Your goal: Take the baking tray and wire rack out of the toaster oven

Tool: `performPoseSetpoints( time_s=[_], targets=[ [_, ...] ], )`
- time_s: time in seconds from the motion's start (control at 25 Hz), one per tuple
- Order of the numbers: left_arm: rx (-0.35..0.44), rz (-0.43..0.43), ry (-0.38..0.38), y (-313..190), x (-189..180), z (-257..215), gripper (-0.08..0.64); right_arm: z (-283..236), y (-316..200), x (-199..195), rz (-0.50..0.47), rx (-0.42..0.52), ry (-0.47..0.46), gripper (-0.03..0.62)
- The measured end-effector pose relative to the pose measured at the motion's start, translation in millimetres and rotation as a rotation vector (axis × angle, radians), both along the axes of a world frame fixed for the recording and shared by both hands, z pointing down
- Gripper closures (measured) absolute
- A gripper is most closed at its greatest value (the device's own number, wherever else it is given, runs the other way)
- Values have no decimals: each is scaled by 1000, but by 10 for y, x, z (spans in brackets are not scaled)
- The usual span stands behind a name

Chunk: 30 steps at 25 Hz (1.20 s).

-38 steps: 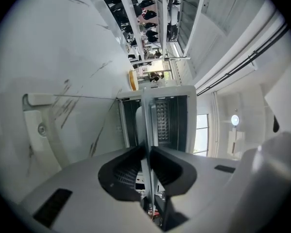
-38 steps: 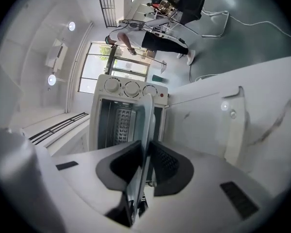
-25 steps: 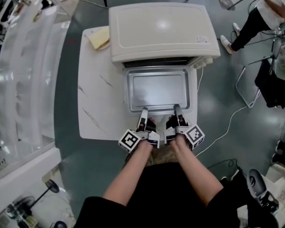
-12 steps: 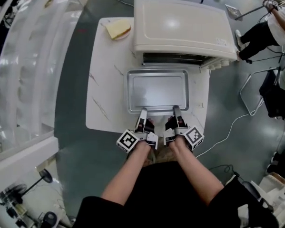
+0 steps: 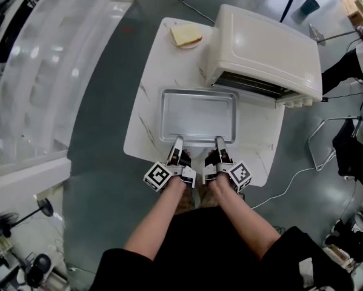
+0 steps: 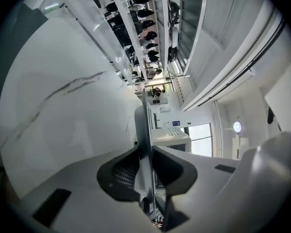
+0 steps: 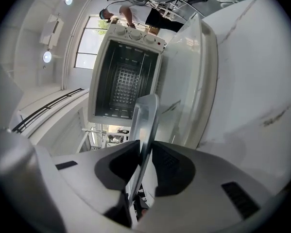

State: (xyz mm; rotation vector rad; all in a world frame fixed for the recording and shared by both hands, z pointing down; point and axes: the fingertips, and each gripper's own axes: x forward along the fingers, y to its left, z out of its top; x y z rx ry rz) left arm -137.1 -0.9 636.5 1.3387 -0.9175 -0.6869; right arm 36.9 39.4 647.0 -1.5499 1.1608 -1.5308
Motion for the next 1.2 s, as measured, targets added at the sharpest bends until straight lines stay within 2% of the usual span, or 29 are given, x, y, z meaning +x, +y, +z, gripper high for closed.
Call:
performPoseSetpoints(
  time_s=[0.32, 0.52, 0.64, 0.68, 0.8, 1.2],
  targets=[
    [-21, -62, -17, -82, -628, 137, 469, 134, -146, -598, -35, -26, -29, 499],
    [8, -84, -12, -169, -975, 154, 466, 182, -253, -955, -76, -28, -33, 499],
    [-29, -74, -56, -168, -1151, 259, 465, 210, -304, -1098, -93, -31, -27, 497],
    [-35, -71, -67, -181, -1195, 285, 465, 225, -324, -1131, -93, -31, -26, 497],
    [9, -82, -23, -320, -1246, 244, 465, 276, -398, -1216, -88, -29, -27, 496],
    [-19, -73, -25, -550, -1427, 411, 465, 461, -492, -1427, -53, -75, -31, 488]
  ],
)
